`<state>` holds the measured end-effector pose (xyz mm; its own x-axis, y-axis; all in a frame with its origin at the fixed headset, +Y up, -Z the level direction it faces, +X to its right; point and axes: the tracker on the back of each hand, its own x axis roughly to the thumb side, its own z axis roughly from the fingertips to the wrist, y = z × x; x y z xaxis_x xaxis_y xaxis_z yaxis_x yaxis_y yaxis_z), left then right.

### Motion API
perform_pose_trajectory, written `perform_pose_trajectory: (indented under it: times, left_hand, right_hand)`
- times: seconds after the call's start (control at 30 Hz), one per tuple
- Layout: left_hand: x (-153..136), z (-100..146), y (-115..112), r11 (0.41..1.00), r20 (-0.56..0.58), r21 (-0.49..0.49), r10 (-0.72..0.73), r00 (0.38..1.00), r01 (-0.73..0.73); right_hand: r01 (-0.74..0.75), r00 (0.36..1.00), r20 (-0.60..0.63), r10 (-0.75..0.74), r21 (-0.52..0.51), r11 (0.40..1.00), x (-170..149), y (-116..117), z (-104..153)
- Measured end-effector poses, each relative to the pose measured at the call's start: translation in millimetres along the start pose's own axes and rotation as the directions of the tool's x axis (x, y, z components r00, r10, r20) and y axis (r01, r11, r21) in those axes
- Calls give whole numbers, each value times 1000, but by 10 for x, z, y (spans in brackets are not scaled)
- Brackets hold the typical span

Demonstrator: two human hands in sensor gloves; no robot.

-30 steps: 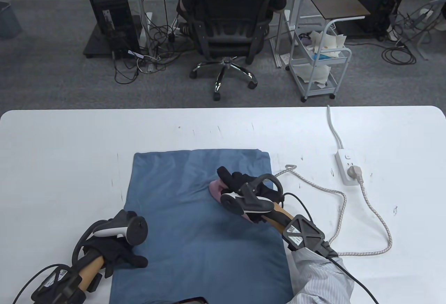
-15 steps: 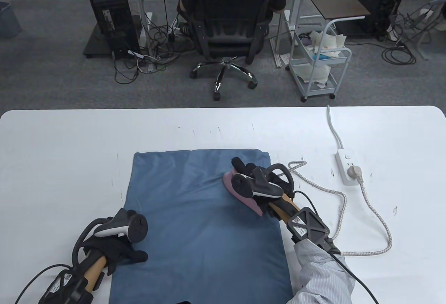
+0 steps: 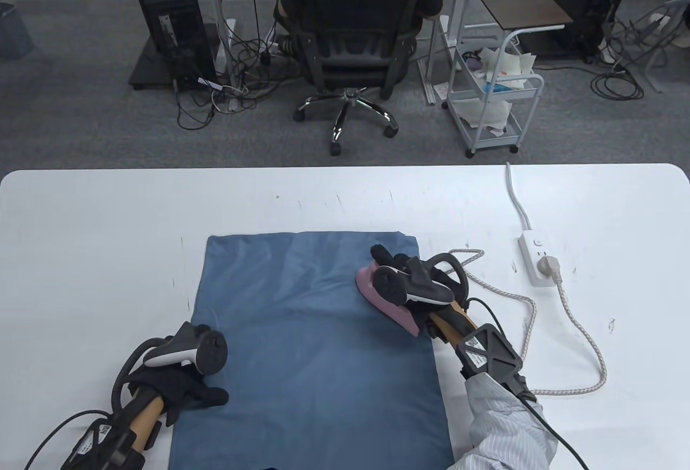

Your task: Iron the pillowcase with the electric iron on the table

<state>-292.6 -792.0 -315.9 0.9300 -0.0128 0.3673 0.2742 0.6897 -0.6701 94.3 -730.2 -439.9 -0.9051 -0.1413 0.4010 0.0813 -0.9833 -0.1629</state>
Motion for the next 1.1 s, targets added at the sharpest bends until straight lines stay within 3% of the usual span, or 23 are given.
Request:
perform_pose_trajectory:
  times: [0.13,0.27,0.43,0.57,0.67,0.77,0.87,0.93,1.1]
  left_hand:
    - [-3,0,-5,1000,0,2,5,1000,-5]
    - [-8,1,-10,1000,3,5,11,1000,-11]
    - [-14,0,-14,1000,7,6,16,1000,-16]
    - [-18,0,-16,1000,11,4,19,1000,-19]
    - [-23,0,-23,1000,13,6,21,1000,-21]
    - [-28,3,-26,1000,21,7,26,999,-26]
    - [-49,7,-36,1000,39,19,19,999,-20]
    - [-89,9,-45,997,41,54,47,998,-49]
    - [-174,4,-60,994,35,87,67,997,-69]
  right_hand:
    - [-134,986,-104,133,0,991,-181,73,-133]
    - [-94,992,-86,96,30,995,-161,25,-148]
    - [-8,999,31,7,24,1000,-4,-41,40]
    - [5,999,-42,-4,22,1000,-148,2,14]
    - [-120,986,-117,123,35,992,-258,58,-82]
    - [-180,975,-116,189,87,980,-274,31,-200]
    - [-235,970,-46,238,64,970,-77,-117,-258]
    - [-298,953,48,300,-41,954,159,-262,-218]
    - [-93,919,362,155,-184,979,932,-526,-14]
